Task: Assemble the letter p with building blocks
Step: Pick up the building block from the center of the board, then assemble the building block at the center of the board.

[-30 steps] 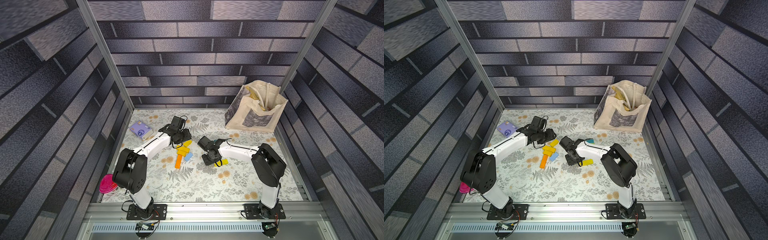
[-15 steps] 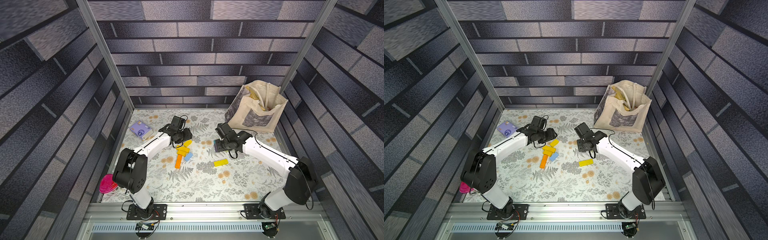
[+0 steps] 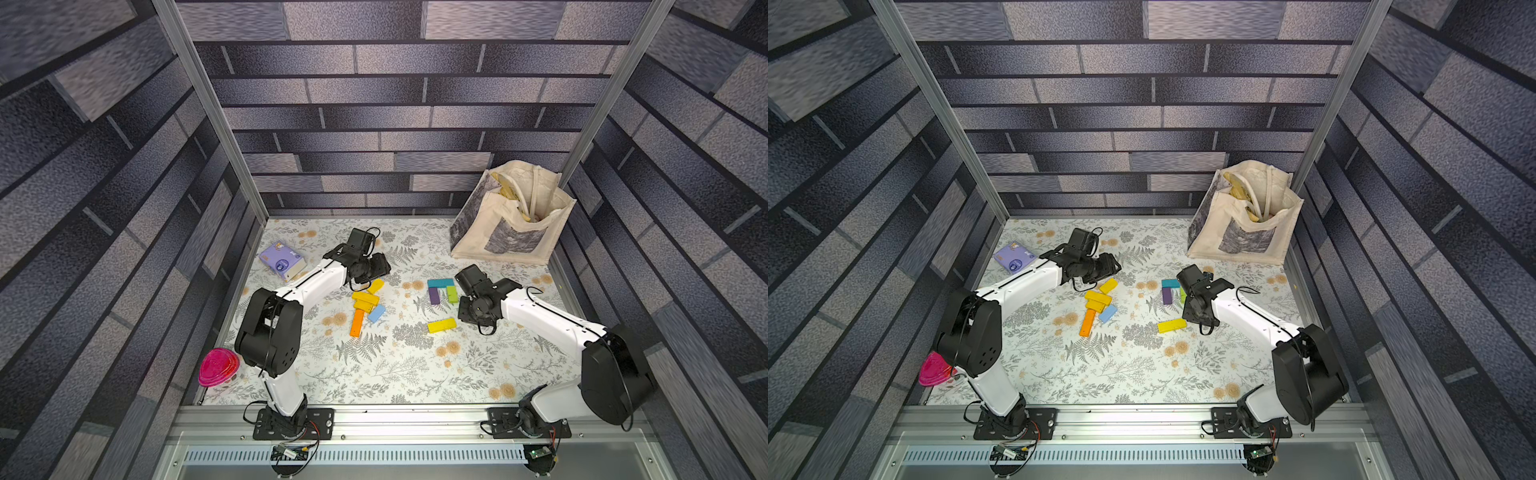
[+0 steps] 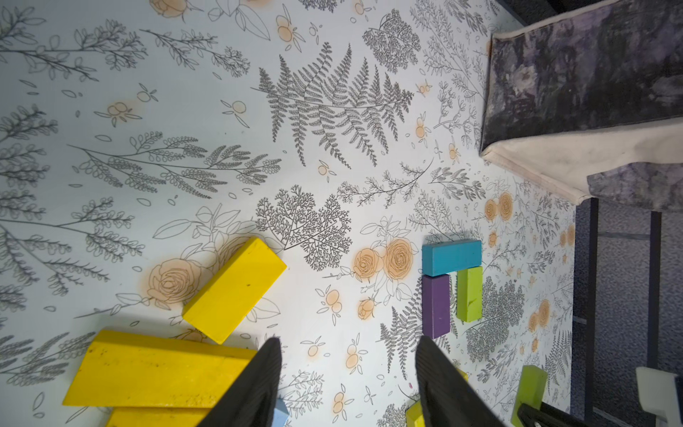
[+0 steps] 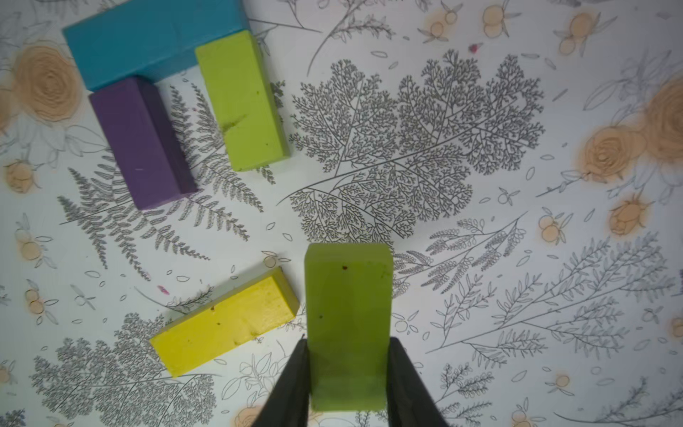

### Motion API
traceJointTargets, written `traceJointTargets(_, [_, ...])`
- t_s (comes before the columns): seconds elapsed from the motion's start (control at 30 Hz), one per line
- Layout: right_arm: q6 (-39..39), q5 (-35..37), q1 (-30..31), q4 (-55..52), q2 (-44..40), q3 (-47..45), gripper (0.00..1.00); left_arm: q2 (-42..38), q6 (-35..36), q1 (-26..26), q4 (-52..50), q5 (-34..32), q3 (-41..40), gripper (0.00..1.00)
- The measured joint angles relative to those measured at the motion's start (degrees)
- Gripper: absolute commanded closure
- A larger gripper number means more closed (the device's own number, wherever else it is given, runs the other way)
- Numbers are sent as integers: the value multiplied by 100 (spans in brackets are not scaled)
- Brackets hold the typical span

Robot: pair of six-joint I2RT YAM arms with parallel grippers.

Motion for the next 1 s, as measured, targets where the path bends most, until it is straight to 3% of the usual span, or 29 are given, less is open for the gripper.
traceJointTargets(0.13, [514,-90,-205,341,-105,-466,100,20,-2,-42,7,15,2,39])
traceJointTargets(1.0, [3967,44,-251,2347,61,-1187,98,286,-7,-647,107,11,55,39])
